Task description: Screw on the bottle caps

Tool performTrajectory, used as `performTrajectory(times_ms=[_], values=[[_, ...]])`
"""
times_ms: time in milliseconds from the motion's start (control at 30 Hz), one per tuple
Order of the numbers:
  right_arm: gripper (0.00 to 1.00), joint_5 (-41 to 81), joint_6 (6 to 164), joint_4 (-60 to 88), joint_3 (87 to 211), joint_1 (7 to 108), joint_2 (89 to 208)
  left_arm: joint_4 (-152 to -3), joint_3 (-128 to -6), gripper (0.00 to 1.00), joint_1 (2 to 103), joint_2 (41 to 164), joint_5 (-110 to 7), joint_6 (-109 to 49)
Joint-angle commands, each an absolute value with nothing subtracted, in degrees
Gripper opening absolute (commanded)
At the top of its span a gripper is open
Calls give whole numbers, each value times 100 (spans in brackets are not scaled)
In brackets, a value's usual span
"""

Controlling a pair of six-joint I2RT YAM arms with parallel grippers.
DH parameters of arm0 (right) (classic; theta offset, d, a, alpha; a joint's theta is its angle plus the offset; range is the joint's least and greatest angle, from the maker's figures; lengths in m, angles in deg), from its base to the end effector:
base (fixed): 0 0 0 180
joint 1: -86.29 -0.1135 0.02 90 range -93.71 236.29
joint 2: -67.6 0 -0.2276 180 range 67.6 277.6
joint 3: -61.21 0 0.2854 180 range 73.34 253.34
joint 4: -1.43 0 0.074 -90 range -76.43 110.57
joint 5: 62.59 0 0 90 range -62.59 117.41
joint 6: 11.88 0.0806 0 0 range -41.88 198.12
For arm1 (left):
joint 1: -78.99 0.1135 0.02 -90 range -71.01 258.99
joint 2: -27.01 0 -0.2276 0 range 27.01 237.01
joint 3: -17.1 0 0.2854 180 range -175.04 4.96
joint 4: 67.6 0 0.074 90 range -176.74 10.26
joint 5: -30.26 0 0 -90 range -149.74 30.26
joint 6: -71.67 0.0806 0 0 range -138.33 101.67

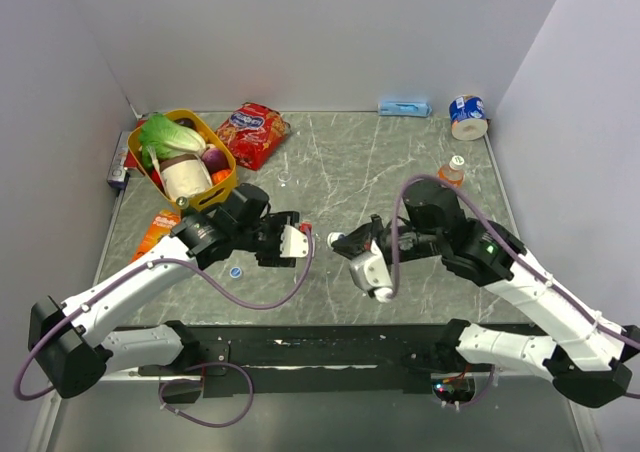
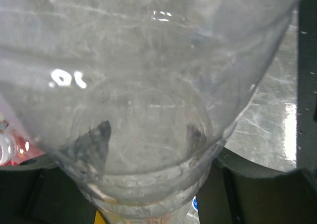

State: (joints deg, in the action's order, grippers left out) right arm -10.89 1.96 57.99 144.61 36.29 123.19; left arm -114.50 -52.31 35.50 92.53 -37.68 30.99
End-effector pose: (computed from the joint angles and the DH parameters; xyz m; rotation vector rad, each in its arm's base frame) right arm 0.1315 0.2345 0.3684 -1.9088 0.5223 0.3960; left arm 0.2107 -0.2416 0.2386 1.7825 1.4307 -0.3930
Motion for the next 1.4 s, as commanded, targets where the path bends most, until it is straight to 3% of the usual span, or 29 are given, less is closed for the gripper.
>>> performTrajectory(times_ms=[0, 33, 67, 200, 300, 400, 467, 500, 533, 633, 733, 900, 1367], values=[[9, -398, 1727, 5101, 14795, 3619, 12858, -10420, -5086, 1, 3539, 8942, -3898, 2738], [0, -127, 2635, 4953, 14927, 3706, 12999, -10078, -4867, 1, 3548, 8854, -4370, 2311], [0, 6, 3123, 4943, 15241, 3742, 13313, -9352, -4761, 1, 3548, 8671, -4540, 2080], [0, -194, 4523, 5374, 16184, 3997, 14010, -8730, -4487, 1, 3531, 8326, -4937, 1831], [0, -1001, 5060, 4909, 16387, 4313, 13915, -9227, -4548, 1, 3531, 8413, -4946, 1954], [0, -1021, 5675, 4338, 16650, 4436, 13791, -9634, -4628, 1, 3531, 8554, -4929, 1911], [12, -1265, 5695, 4380, 16965, 4533, 13844, -9942, -4567, 1, 3539, 8502, -4754, 1980], [23, -1371, 5398, 4824, 17037, 4533, 13853, -10021, -4531, 1, 3539, 8467, -4665, 2085], [43, -1511, 4482, 5098, 17064, 4533, 13835, -10222, -4514, 1, 3531, 8440, -4586, 2156], [58, -1732, 2453, 6107, 16679, 4542, 13494, -10627, -4610, 1, 3539, 8422, -4173, 2446], [66, -1426, 867, 6619, 15958, 4253, 12949, -10909, -4645, 1, 3539, 8466, -4049, 2666], [66, -1126, -53, 7043, 15464, 3927, 12631, -10795, -4680, 1, 3548, 8484, -4049, 2798], [58, -731, 192, 6578, 15394, 3496, 12886, -10821, -4883, 1, 3548, 8519, -3794, 2851]])
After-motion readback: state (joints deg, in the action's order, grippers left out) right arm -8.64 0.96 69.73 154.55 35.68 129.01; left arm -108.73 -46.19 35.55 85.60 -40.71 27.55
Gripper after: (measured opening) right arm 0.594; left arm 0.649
